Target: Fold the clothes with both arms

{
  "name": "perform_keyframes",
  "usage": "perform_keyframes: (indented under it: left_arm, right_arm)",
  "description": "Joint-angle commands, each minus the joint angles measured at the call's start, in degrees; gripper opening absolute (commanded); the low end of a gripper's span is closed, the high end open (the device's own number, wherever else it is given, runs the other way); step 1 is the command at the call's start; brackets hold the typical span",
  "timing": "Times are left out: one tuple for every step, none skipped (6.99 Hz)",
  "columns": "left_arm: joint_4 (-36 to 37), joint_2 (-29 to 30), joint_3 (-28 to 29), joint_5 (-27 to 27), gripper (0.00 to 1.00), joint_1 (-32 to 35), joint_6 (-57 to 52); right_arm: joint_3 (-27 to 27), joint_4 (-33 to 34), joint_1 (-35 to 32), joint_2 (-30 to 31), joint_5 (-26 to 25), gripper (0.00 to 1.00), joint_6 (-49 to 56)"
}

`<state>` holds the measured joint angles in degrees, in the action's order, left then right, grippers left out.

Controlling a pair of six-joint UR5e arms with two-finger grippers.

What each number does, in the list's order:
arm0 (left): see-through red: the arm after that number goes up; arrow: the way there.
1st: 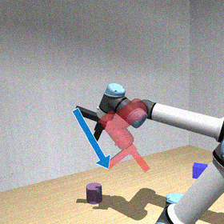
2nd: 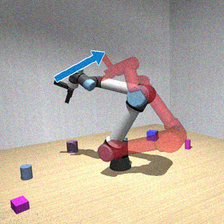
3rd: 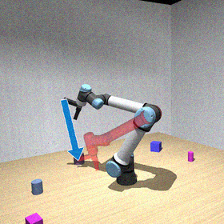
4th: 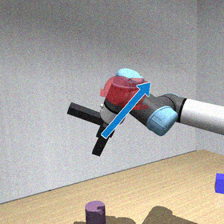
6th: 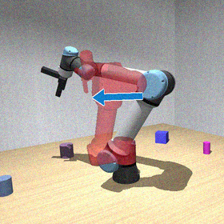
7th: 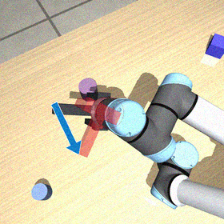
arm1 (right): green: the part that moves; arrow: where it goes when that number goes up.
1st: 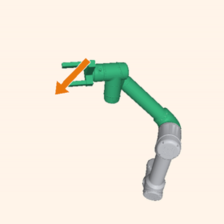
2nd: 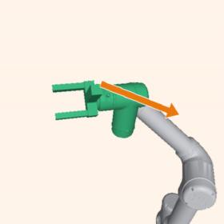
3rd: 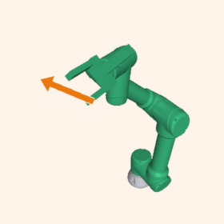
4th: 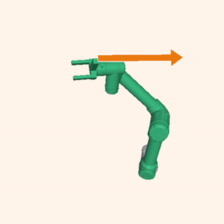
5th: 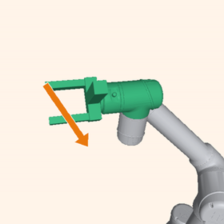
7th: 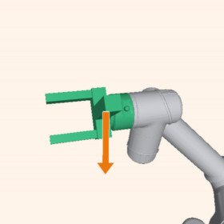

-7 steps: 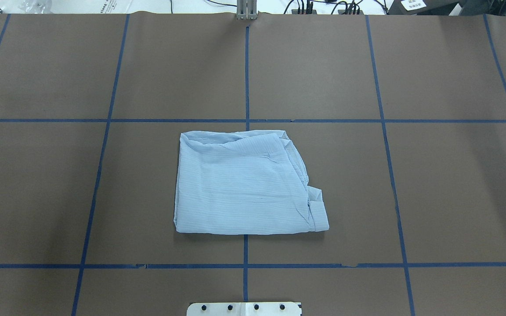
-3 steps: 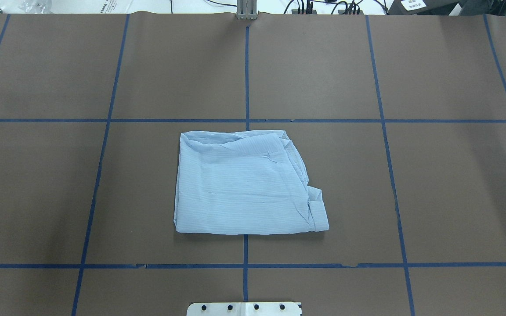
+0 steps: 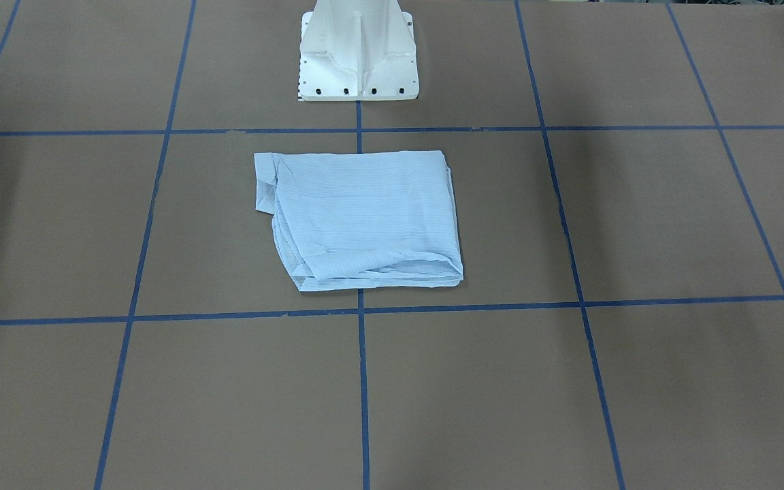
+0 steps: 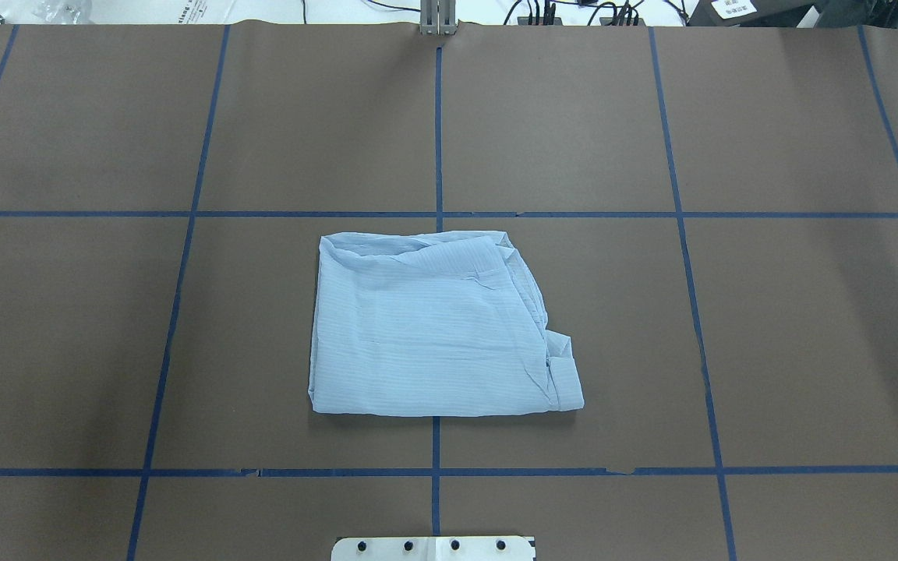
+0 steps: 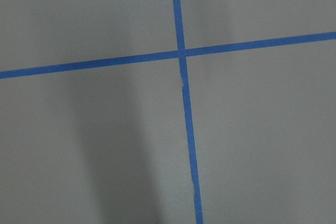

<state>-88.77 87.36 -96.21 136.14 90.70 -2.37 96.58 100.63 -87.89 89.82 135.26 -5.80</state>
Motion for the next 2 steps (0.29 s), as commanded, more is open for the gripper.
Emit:
perform_keyframes:
  left_arm:
    - [0.0, 0.0, 0.0, 0.0, 1.00, 0.0, 0.0]
    - [0.0, 0.0, 0.0, 0.0, 1.00, 0.0, 0.0]
  right_arm:
    - [0.0, 0.0, -0.1, 0.0, 0.0, 1.00, 0.0]
    - [0.0, 0.0, 0.0, 0.0, 0.0, 1.00, 0.0]
